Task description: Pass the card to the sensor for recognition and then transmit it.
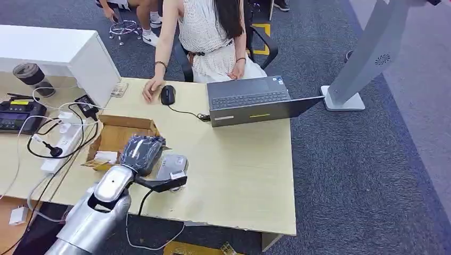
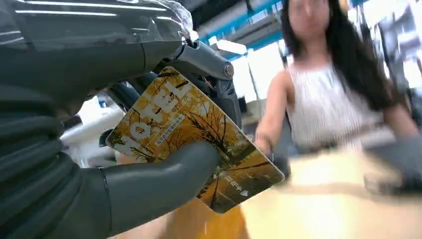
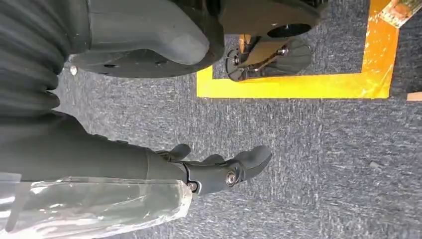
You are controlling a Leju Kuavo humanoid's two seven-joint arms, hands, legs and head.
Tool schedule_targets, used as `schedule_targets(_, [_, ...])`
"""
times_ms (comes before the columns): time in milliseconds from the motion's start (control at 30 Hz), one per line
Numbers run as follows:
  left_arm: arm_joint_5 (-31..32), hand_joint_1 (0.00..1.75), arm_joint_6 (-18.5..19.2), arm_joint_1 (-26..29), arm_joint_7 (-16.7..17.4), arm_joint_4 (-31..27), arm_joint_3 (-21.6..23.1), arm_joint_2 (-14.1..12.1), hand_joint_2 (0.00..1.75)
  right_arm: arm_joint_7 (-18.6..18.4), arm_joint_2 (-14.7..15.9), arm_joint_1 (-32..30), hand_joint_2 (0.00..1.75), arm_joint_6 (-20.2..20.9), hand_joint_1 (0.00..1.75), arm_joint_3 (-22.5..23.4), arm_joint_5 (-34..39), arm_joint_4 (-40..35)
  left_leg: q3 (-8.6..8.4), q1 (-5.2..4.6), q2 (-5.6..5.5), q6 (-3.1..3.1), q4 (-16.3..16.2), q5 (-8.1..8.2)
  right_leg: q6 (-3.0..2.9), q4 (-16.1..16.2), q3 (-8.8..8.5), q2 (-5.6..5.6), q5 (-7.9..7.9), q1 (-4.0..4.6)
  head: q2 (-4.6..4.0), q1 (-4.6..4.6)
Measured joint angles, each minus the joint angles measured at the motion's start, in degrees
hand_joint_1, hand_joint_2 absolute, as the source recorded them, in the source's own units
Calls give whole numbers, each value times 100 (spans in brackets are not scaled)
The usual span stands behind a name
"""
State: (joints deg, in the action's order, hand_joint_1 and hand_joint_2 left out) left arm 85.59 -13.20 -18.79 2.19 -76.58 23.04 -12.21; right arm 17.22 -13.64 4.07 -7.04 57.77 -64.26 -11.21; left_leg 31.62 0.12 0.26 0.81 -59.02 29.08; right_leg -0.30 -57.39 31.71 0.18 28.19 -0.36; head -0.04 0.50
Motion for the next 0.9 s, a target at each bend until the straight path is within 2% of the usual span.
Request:
schedule_targets(100, [97, 175, -237, -313, -26, -123, -92, -40, 175, 2, 0, 1, 175, 22, 0, -2, -88, 0, -1, 0, 0, 0, 0, -1, 0, -2, -1, 0, -1, 0, 0, 0])
schedule_targets(267, [296, 175, -219, -828, -48, -96, -197, -83, 175, 2, 0, 6, 175, 83, 0, -11, -99, 0, -4, 1, -1, 1, -1, -4, -1, -2, -2, -1, -2, 0, 0, 2])
schedule_targets(467, [403, 175, -95, -1748, 35, 536, -223, -129, 175, -4, 0, 16, 175, 98, 0, -20, -175, 0, -4, 0, 0, -1, -1, -6, -6, -5, -2, -1, -7, 0, 0, 0])
schedule_targets(667, [370, 175, -88, -2010, 35, 939, -223, -129, 175, -4, 0, 16, 175, 98, 0, -20, -173, 0, -3, 0, 0, -2, -1, -5, -6, -5, -1, 0, -6, 0, 0, 0])
schedule_targets(700, [361, 0, -92, -2012, 33, 968, -221, -129, 175, -4, 0, 16, 175, 98, 0, -20, -173, 0, -3, 0, 0, -2, -1, -5, -6, -5, -1, 0, -6, 0, 0, 0])
schedule_targets(900, [221, 0, 48, -2008, 22, 1029, -223, -114, 175, -9, 0, 16, 175, 92, 0, -20, -136, 0, -2, 0, -1, -1, -1, -5, -6, -4, -1, 0, -6, 0, 0, 0])
